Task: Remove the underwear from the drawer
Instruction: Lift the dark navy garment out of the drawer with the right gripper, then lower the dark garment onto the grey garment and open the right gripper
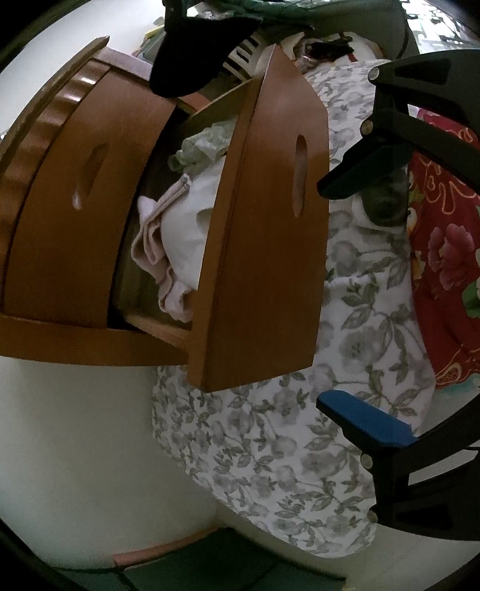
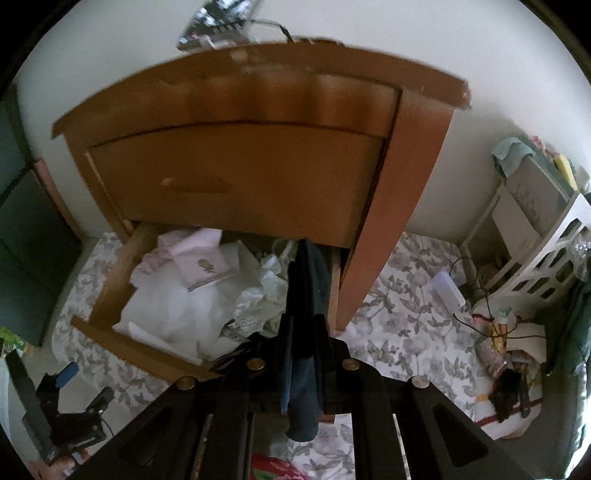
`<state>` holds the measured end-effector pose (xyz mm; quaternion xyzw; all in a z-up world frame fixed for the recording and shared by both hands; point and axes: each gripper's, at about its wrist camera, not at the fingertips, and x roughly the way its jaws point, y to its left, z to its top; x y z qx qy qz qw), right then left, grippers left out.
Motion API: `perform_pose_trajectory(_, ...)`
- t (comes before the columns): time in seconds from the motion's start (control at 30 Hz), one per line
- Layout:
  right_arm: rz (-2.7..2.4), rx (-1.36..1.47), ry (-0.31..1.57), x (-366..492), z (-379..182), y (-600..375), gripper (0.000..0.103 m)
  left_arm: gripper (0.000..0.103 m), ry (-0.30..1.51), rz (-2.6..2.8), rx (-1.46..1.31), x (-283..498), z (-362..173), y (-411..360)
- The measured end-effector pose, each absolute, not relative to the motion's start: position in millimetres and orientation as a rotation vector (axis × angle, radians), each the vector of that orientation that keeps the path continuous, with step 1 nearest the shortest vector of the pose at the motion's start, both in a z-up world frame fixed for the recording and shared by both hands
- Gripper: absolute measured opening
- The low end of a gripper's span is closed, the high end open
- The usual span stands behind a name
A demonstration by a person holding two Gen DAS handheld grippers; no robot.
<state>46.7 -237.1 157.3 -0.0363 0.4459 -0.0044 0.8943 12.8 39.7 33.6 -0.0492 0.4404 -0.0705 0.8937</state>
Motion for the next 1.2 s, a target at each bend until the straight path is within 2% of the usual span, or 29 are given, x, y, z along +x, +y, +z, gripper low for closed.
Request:
perform_pose_trajectory(0.6,0.122,-0.047,0.806,-59,182,-222,0.011,0.103,0.858,-0.159,-0.063,-20,59,19)
perform_pose_trajectory(0.87,0.142,-0.038,0.843,-89,150,-221,0.011,0.103,0.842,-0.162,-0.049,-32,65,13)
perform_pose_trajectory(1.2,0.172,0.007,0.988,-76,86,-209,0.011,0.103,0.854,-0.166,-0.041,-34,63,10)
